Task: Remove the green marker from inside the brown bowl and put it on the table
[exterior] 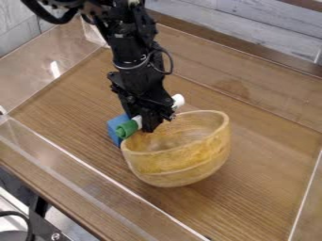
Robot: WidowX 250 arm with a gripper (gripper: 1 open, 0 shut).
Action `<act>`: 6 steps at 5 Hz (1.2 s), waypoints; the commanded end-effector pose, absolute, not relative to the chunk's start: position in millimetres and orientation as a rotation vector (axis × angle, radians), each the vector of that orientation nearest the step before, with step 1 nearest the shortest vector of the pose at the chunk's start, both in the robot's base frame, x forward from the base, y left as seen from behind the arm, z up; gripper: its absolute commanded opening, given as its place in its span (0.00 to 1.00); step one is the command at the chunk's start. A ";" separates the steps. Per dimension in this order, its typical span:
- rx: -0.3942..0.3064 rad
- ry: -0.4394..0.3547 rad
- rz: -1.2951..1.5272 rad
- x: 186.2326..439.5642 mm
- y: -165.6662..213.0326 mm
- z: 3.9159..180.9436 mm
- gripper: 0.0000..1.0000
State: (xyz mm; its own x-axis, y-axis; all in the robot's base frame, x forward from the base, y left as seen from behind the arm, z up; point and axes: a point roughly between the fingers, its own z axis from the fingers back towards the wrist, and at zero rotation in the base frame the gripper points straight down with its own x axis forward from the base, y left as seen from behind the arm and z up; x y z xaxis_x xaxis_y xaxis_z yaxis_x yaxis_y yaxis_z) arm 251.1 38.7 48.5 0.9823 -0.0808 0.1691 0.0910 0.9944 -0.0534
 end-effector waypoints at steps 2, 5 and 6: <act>-0.051 -0.169 -0.080 251.9 37.4 44.3 0.00; -0.047 -0.163 -0.072 249.6 36.2 38.5 0.00; -0.045 -0.160 -0.070 248.1 35.7 36.7 0.00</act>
